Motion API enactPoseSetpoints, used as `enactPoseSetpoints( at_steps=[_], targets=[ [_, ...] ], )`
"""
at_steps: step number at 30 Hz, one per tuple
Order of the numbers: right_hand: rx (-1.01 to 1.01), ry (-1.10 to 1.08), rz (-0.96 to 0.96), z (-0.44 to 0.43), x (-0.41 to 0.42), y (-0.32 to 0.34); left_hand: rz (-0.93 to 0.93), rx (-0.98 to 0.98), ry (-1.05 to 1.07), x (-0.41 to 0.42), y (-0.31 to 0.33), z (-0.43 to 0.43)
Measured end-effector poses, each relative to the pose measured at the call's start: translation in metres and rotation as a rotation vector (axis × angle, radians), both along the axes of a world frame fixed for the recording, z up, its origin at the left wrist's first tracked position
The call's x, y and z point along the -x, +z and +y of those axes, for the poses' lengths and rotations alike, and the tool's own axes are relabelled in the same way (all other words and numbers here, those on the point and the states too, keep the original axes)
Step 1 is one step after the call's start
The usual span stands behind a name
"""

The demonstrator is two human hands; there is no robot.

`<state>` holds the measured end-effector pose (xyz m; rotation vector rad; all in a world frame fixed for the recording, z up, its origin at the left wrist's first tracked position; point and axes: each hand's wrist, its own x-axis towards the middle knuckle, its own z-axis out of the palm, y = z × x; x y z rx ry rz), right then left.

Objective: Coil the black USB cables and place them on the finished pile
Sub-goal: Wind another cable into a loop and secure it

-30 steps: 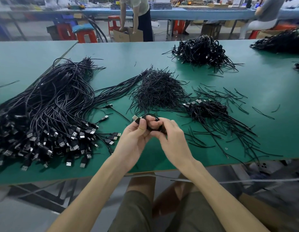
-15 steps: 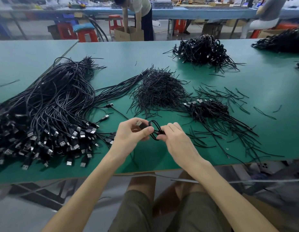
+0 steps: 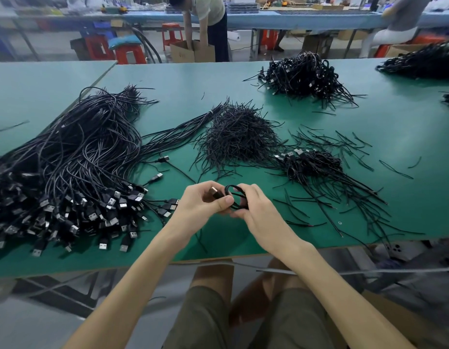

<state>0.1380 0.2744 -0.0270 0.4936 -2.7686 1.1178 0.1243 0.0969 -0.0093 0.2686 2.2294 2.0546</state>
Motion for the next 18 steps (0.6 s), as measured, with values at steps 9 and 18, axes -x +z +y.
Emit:
enactPoseSetpoints(
  at_steps=[9, 18],
  targets=[
    [-0.385, 0.069, 0.174, 0.002, 0.001, 0.005, 0.358, 0.808, -0.076, -0.002, -0.003, 0.0],
    [-0.372, 0.084, 0.204, 0.0, -0.002, 0.013, 0.289, 1.074, -0.157, -0.002, 0.0, 0.003]
  ],
)
